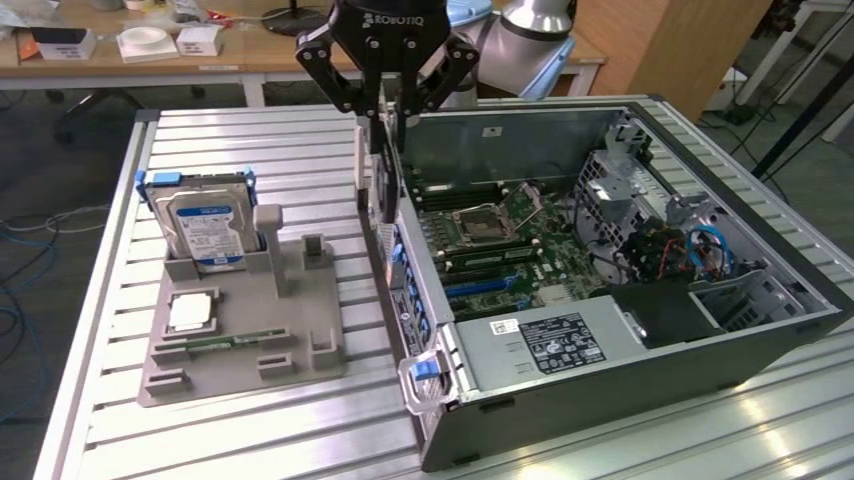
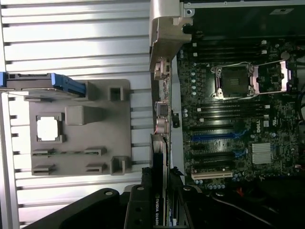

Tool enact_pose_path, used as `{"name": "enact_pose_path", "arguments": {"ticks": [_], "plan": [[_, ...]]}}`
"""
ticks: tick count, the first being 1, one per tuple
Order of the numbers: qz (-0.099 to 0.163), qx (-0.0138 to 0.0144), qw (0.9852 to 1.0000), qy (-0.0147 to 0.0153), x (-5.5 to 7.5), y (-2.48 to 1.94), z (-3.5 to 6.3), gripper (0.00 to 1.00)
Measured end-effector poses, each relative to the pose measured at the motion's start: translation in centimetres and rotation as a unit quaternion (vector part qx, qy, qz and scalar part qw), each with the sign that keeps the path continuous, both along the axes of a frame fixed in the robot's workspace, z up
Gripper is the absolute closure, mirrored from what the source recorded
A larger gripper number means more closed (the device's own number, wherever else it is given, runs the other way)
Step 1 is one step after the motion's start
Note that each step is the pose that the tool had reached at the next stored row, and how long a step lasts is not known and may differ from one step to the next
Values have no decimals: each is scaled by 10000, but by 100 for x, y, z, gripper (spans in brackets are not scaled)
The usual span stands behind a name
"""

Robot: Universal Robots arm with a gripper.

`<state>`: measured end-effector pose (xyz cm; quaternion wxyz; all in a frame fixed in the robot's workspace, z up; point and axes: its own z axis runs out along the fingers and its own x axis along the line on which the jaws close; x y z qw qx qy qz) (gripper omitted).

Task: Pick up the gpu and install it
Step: 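Pick up the gpu and move the gpu toward the slot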

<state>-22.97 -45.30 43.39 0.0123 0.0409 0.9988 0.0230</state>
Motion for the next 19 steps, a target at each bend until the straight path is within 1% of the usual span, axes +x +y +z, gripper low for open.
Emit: {"name": "enact_pose_path", "arguments": {"ticks": [19], "plan": [[0,0,10000,0,235,0,-1,74]]}}
